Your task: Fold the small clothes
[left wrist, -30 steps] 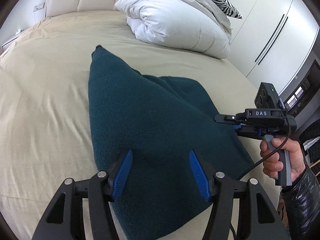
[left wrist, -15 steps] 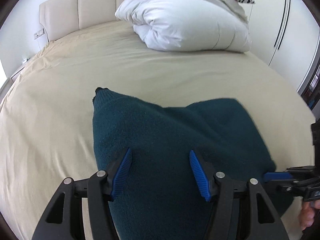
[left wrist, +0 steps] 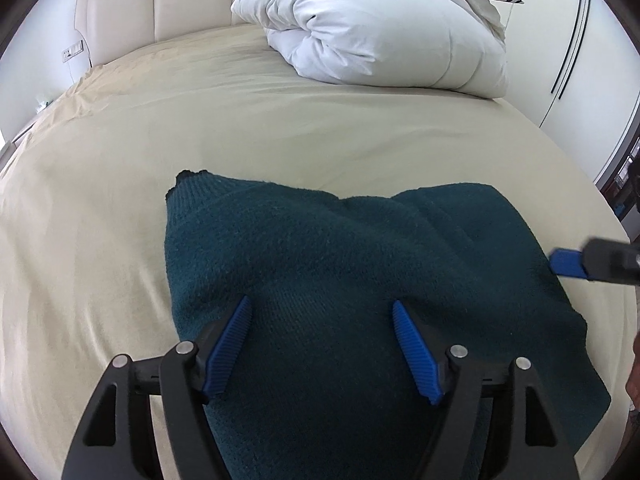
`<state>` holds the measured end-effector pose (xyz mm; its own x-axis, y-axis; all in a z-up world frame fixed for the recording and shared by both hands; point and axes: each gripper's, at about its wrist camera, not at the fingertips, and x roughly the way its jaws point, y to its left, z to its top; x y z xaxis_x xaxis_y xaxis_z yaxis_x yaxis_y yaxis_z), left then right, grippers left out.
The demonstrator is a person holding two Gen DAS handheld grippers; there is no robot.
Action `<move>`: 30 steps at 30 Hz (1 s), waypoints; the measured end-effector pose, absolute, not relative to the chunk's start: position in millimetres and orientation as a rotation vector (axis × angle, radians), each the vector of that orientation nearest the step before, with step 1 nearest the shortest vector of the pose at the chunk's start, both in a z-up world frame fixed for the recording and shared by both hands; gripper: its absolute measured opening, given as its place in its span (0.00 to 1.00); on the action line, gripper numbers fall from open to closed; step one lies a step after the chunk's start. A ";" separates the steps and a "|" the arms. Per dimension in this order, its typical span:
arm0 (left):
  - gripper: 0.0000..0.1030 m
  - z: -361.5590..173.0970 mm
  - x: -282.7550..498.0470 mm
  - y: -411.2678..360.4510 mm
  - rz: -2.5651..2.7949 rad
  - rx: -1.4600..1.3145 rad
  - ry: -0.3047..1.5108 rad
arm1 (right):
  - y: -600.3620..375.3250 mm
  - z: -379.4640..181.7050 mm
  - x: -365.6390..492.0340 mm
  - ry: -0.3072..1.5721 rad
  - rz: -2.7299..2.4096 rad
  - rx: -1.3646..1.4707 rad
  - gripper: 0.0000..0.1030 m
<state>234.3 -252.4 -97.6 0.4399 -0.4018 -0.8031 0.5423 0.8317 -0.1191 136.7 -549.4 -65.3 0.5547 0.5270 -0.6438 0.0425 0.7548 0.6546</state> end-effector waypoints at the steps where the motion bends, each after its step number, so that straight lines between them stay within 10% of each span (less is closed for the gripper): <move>1: 0.73 -98.3 236.6 -254.2 -0.591 0.166 0.952 | -547.9 -64.7 150.3 0.948 0.323 0.685 0.46; 7: 0.75 -102.2 242.7 -258.8 -0.591 0.175 0.974 | -551.6 -98.5 222.9 1.026 0.242 0.755 0.43; 14: 0.78 -106.5 245.5 -260.4 -0.603 0.176 0.988 | -570.6 -115.4 226.8 0.960 0.227 0.815 0.16; 30: 0.78 -106.6 239.4 -257.4 -0.594 0.199 0.956 | -519.8 -127.1 85.6 0.988 0.439 0.756 0.31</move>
